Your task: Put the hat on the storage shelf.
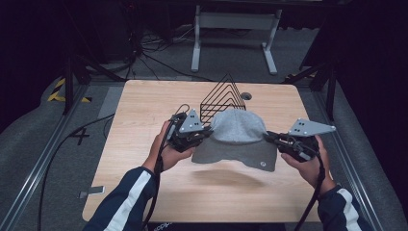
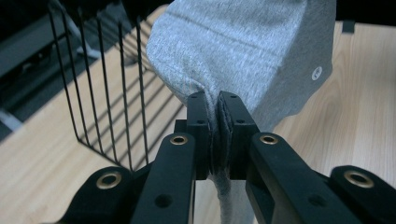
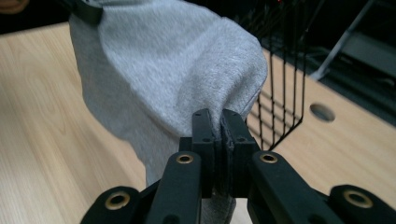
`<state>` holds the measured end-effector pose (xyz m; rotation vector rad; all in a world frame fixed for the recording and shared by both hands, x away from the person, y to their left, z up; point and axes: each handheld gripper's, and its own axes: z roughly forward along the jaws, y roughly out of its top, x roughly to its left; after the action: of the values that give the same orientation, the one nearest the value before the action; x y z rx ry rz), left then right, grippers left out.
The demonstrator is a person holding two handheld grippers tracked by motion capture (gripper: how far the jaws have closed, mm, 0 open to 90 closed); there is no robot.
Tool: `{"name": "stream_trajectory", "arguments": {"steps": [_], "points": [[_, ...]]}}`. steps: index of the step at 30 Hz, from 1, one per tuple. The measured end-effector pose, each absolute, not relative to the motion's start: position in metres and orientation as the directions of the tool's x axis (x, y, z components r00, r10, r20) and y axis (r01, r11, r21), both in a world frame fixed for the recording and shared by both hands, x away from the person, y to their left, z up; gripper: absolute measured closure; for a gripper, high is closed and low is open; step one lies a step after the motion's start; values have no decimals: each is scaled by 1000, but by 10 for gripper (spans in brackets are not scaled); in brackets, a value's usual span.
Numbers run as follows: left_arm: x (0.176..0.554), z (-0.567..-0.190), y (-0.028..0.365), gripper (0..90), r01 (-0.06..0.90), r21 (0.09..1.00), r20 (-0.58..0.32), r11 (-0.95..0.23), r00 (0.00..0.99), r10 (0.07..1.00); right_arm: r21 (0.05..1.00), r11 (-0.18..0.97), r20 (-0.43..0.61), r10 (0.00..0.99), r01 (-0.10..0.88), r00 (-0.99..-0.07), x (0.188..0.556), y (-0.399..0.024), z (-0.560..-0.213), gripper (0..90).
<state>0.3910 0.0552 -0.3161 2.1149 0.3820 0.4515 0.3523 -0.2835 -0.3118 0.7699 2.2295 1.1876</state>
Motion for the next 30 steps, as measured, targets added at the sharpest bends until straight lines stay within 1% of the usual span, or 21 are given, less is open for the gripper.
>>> {"name": "stream_trajectory", "arguments": {"steps": [2,4,7,11,12,13,15,22,25,30], "points": [[393,-302,51,838,82,846,185,-527,882,434,865,448,-171,686,225,-707,354,-287,-298,852],[396,-288,48,839,53,847,218,-529,872,438,873,435,-174,702,222,-691,356,-291,-286,854],[402,-269,45,840,25,856,241,-517,865,441,887,409,-166,715,214,-679,362,-296,-270,854],[414,-251,43,840,32,866,232,-499,858,458,885,426,-208,724,189,-658,374,-296,-247,854],[417,-248,42,840,37,870,229,-492,853,468,887,423,-209,726,186,-656,377,-296,-244,855],[422,-244,41,840,31,863,244,-504,847,472,887,423,-209,726,186,-656,377,-296,-244,855],[431,-234,39,840,40,869,235,-494,844,482,887,423,-212,730,185,-650,387,-295,-235,855],[452,-204,39,841,24,872,266,-488,816,514,902,398,-209,743,169,-635,416,-292,-206,855],[460,-199,38,841,32,876,265,-481,801,537,906,393,-216,748,156,-628,424,-289,-196,856],[472,-197,37,841,52,881,253,-471,789,560,903,397,-218,753,164,-621,435,-283,-191,856]]}}
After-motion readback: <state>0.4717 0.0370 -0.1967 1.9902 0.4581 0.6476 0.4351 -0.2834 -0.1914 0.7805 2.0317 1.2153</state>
